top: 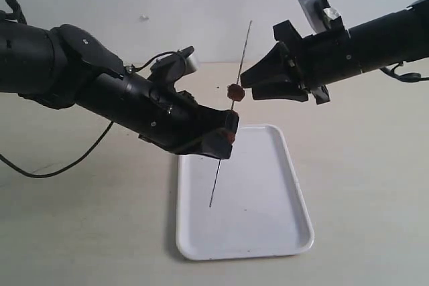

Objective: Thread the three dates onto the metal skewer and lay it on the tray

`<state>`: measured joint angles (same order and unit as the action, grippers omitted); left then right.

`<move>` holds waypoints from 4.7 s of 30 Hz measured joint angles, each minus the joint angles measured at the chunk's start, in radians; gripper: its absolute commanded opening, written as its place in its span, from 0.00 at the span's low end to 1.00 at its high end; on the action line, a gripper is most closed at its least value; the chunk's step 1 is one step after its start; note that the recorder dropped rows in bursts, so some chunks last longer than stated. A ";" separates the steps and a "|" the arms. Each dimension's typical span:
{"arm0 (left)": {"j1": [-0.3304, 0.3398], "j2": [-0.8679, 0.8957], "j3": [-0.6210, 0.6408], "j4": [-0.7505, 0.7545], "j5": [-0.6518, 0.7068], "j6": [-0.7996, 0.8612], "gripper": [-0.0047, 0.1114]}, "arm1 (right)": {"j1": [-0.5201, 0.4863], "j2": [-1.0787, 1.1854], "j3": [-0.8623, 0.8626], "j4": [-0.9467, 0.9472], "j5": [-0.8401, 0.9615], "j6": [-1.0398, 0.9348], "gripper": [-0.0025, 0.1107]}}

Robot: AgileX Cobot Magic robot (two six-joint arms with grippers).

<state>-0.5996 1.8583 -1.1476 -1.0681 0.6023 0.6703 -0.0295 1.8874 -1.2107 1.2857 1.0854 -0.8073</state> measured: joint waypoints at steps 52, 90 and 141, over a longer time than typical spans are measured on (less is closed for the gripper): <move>-0.057 0.124 -0.006 0.067 0.123 -0.432 0.40 | -0.183 -0.376 0.000 -0.092 0.068 0.051 0.34; 0.088 -1.016 0.746 0.223 -0.804 -0.181 0.04 | -0.183 -1.249 0.976 -0.215 -0.656 -0.046 0.02; 0.088 -1.481 1.144 0.203 -1.054 0.029 0.04 | -0.183 -1.663 1.061 -0.202 -0.732 -0.093 0.02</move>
<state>-0.5116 0.3775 -0.0039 -0.8651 -0.4516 0.6997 -0.2126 0.2241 -0.1501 1.0835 0.3538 -0.8998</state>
